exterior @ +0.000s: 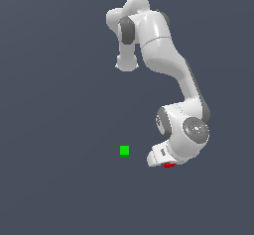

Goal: Stack the red cube on top of the green cube.

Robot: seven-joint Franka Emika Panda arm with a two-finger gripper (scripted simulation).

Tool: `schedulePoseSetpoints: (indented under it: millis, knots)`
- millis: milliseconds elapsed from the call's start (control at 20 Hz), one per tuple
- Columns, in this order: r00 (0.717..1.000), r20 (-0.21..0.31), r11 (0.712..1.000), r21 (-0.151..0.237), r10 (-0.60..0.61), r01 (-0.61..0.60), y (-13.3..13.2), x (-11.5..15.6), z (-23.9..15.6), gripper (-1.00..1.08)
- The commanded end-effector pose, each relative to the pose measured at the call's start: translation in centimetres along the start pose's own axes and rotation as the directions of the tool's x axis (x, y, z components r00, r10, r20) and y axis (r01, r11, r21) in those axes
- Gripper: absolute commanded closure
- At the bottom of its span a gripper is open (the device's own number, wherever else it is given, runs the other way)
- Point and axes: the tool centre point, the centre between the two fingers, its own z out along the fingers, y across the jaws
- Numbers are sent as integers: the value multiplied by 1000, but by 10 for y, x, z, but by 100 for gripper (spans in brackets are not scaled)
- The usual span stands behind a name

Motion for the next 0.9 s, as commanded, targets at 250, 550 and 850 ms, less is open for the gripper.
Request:
schedulePoseSetpoints:
  millis: [250,550,850]
  knots:
    - [1000,-2,1000,0,0,0,0,0,-27,108]
    - [1000,-2,1000,0,0,0,0,-1,-71,108]
    - [1000,-2,1000,0,0,0,0,-1,-95,108]
